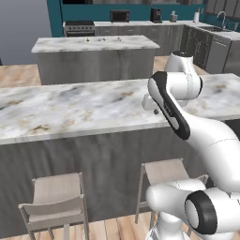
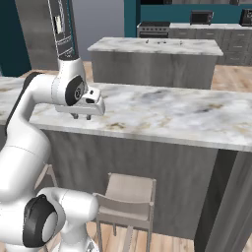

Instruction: Organize the utensils by type. Pick up the wooden spoons from the counter and place them in the open cabinet. Then pick up the metallic utensils from the counter and place them in the open drawer.

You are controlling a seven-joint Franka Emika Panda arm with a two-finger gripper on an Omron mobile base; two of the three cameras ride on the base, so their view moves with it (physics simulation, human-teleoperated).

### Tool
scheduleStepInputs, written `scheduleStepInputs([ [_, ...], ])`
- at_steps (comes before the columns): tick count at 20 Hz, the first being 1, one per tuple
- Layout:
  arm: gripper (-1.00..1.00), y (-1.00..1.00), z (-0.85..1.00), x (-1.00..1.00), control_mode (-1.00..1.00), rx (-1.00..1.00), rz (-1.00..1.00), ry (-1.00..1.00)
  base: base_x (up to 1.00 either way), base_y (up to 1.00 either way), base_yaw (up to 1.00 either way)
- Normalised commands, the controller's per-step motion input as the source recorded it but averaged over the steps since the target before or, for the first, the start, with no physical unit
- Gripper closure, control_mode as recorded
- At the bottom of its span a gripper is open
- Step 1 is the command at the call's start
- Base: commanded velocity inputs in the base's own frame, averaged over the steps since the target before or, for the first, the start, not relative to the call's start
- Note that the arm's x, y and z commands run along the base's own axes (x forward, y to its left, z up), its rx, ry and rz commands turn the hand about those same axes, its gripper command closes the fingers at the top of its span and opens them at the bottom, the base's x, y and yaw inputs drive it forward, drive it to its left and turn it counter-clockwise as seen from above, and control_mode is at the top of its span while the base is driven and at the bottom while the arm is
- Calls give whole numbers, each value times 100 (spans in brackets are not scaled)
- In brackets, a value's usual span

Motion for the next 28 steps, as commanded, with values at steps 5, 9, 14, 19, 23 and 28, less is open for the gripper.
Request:
scheduleStepInputs([
  [5,-100,0,0,0,100,0,0,0,0,0,0],
  [9,-100,0,0,0,100,0,0,0,0,0,0],
  [14,-100,0,0,0,100,0,0,0,0,0,0],
  [19,-100,0,0,0,100,0,0,0,0,0,0],
  [23,-100,0,0,0,100,0,0,0,-7,-15,-7],
  [28,-100,0,0,0,100,0,0,0,-6,-43,-8],
])
